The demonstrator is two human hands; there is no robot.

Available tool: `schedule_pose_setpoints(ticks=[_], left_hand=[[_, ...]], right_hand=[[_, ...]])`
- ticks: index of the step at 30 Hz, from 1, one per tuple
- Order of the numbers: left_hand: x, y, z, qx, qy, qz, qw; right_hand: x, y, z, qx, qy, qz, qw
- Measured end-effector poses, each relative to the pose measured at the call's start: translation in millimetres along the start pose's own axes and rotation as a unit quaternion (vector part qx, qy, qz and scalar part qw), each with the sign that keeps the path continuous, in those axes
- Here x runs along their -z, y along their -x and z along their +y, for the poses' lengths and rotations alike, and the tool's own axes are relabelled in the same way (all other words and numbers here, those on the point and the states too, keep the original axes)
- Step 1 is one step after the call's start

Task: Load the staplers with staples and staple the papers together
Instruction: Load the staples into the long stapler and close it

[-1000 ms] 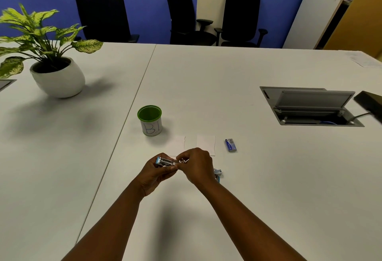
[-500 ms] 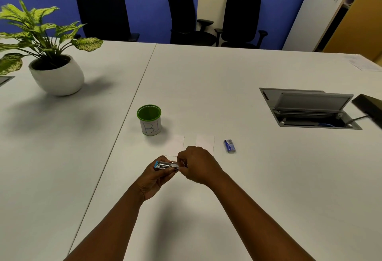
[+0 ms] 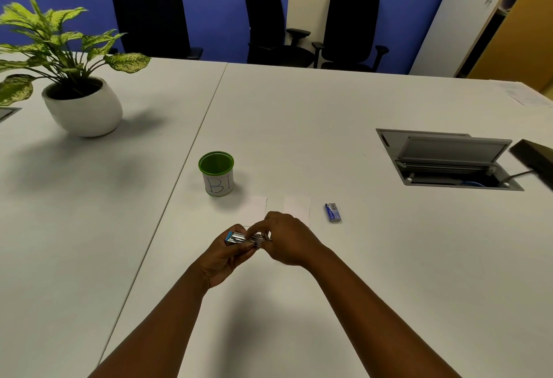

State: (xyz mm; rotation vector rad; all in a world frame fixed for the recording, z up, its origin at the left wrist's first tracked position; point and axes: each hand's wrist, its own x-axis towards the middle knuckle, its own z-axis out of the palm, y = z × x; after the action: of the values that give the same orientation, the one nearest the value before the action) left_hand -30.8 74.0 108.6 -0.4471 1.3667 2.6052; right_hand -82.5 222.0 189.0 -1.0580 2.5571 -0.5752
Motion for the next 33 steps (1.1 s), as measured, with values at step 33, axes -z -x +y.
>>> schedule_pose_setpoints(ticks=[33], left_hand=[[5,-2,11,-0.010,-0.052,0.013,0.999]], right_hand=[[-14,-3,14,-0.007,-0.264,0.159,0.951]])
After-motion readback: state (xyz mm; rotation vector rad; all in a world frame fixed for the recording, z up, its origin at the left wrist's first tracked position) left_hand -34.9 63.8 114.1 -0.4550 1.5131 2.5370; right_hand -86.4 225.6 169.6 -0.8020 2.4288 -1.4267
